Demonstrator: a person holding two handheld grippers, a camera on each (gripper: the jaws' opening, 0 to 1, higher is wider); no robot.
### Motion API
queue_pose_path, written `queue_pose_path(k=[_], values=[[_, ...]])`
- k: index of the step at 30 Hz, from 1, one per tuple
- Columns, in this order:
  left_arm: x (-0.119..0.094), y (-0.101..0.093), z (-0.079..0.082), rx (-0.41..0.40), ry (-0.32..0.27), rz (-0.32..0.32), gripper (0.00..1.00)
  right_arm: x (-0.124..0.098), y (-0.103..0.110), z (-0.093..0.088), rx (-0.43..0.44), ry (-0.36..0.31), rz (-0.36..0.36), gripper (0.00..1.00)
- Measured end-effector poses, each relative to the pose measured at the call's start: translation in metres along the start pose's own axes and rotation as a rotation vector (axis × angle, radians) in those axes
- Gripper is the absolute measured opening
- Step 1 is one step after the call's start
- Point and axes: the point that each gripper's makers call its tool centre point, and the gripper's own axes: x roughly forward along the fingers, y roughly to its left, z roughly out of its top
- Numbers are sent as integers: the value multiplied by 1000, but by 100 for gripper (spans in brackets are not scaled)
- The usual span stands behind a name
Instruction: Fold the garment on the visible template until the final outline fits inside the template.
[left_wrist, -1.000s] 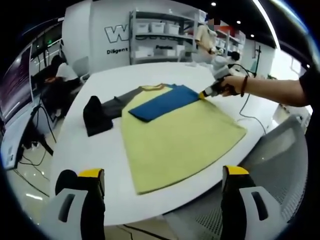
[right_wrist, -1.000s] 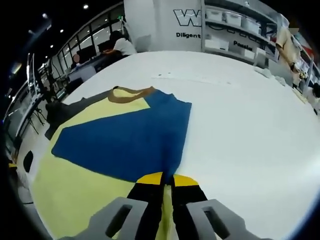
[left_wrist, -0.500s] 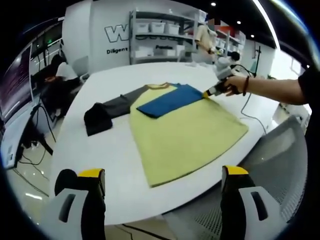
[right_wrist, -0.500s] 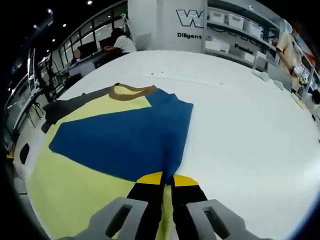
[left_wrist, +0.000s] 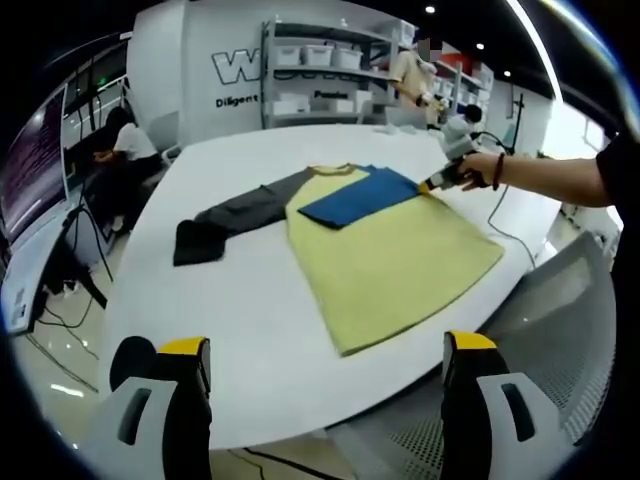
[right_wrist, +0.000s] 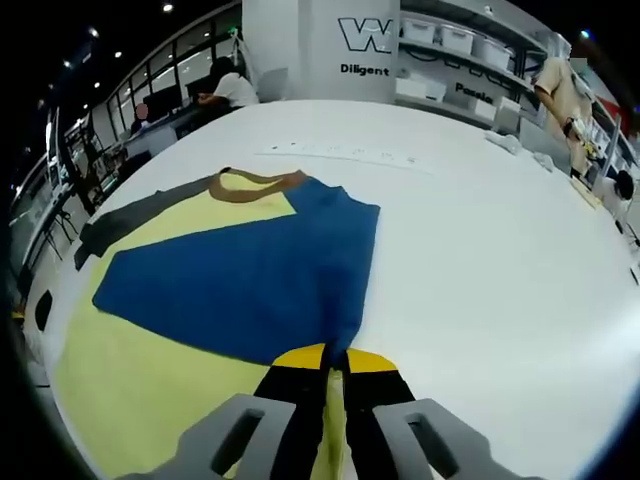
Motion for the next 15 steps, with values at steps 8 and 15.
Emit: queue_pose_path(k=[8, 15], values=[[-1, 1, 0, -1, 1, 4, 93, -5, -8, -4, 13, 8, -15, 0], [-2, 1, 0, -2, 1, 7, 92, -5, -21, -5, 20, 15, -36, 0]])
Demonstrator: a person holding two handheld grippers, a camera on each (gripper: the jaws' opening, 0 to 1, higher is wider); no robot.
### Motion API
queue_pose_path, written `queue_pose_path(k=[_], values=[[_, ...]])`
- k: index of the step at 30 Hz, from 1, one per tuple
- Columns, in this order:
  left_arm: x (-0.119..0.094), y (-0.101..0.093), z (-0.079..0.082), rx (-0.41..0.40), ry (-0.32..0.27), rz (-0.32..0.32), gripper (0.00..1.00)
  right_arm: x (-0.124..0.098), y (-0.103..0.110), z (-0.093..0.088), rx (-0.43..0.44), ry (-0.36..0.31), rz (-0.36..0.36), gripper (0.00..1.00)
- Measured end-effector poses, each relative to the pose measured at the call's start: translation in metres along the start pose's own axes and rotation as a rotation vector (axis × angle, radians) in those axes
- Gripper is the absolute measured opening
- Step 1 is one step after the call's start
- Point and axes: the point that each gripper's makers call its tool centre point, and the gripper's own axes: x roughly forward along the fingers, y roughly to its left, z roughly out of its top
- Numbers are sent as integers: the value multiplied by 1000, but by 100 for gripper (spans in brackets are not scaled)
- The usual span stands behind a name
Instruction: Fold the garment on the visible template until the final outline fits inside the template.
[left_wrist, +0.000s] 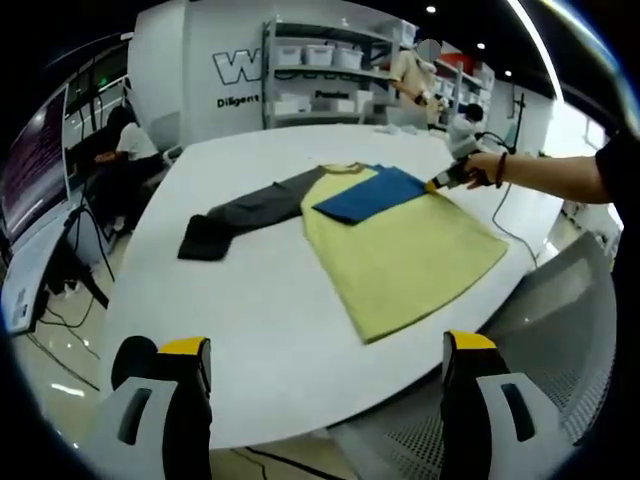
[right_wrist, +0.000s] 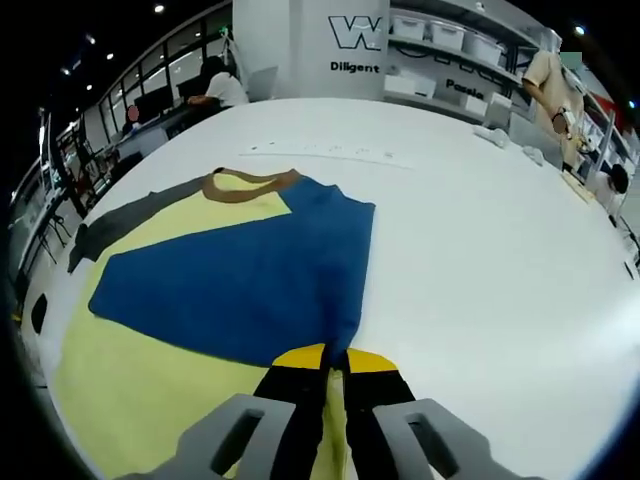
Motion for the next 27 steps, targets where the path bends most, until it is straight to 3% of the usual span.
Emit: queue_pose_path(k=[27], values=[[2, 1, -1, 2, 12, -6, 91, -1, -38, -1, -29, 10, -72, 0]])
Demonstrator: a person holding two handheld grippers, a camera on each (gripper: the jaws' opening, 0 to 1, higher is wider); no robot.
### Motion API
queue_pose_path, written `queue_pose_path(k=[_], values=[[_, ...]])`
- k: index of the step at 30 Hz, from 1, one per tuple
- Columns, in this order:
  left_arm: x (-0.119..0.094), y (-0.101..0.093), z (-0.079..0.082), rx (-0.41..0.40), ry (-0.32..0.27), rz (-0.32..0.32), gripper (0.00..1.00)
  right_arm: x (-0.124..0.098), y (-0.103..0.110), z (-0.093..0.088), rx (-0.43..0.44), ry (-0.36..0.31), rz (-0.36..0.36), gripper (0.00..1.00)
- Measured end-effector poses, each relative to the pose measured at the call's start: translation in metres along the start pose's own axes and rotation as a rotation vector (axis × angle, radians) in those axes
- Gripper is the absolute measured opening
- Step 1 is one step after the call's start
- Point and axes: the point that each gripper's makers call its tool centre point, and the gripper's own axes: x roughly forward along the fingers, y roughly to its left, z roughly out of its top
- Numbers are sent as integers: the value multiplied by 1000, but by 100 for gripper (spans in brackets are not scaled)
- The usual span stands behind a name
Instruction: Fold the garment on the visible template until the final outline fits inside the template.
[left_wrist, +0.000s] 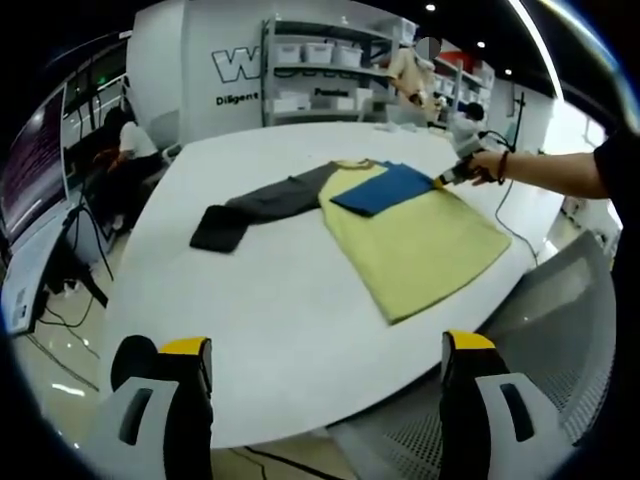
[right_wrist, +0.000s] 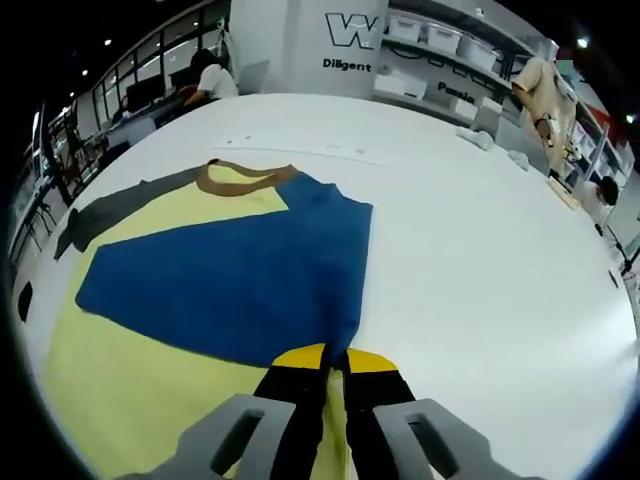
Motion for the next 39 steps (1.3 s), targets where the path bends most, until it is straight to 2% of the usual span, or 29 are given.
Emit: queue_pose_path(k=[4, 6, 7, 10, 15, 20, 23, 27, 31, 33, 39], values=[[1, -1, 0, 3, 4, -1, 91, 0, -1, 0, -1, -12, 8, 0], [1, -1, 1, 8, 7, 0, 91, 0, -3, 1, 49, -37, 16, 2], [2, 0, 0, 10, 11, 2, 91, -1, -5, 0, 41, -44, 24, 5], [2, 1, 1, 11, 11, 6, 91, -5, -7, 3, 101, -116, 32, 19], [6, 5, 5, 23, 12, 13, 91, -12, -1, 10, 191, -210, 112, 52], [12, 14, 13, 26, -1, 23, 90, -27, 8, 8, 196, -235, 178, 77], [16, 21, 18, 34, -8, 38, 89, -40, 17, 6, 187, -242, 226, 86], [20, 33, 26, 15, -31, 62, 87, -60, 29, 1, 158, -251, 272, 94], [24, 47, 36, -5, -54, 87, 86, -87, 46, -4, 85, -266, 317, 99], [25, 53, 40, -4, -59, 103, 86, -97, 52, -3, 53, -289, 331, 98], [30, 71, 55, -21, -82, 141, 83, -130, 80, -11, 6, -302, 399, 99]])
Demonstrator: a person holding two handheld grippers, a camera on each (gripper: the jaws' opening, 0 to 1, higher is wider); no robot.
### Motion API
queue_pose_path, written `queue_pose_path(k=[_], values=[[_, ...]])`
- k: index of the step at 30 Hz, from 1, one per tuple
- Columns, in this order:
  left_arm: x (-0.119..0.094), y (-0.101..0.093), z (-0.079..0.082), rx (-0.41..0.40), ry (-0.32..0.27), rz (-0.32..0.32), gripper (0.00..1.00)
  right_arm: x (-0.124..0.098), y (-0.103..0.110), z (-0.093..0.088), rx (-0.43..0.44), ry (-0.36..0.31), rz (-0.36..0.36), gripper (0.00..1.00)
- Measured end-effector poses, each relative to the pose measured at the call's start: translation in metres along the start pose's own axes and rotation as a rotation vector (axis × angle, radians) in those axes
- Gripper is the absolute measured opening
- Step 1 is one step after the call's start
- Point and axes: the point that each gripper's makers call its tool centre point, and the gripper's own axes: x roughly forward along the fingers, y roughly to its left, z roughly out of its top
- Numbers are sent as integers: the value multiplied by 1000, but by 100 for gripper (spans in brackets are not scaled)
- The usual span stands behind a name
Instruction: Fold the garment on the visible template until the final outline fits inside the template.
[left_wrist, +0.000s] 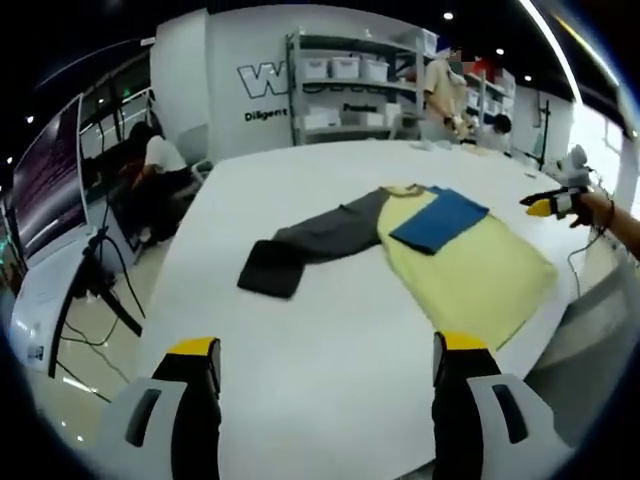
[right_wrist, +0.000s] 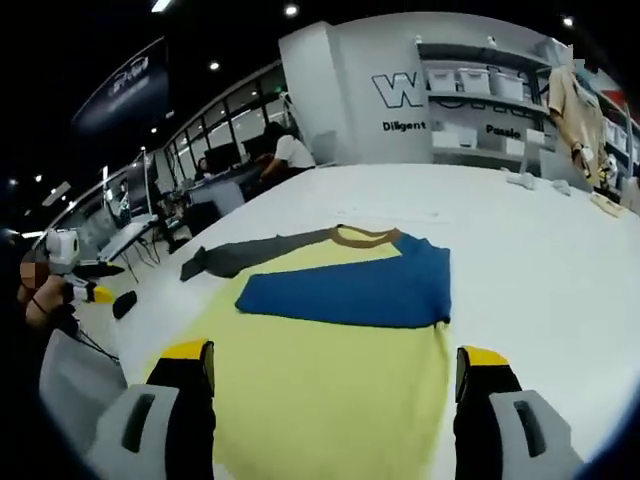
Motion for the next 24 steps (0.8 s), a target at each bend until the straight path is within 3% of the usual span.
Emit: queue_pose_path(k=[5, 11, 24], values=[[11, 16, 11, -12, -13, 31, 79, -15, 21, 2, -26, -14, 27, 99], [22, 27, 17, -37, -17, 46, 74, -29, 28, 2, -68, -34, 11, 96], [64, 61, 20, -59, 4, 112, 57, -46, 33, -8, -40, -46, -9, 93]])
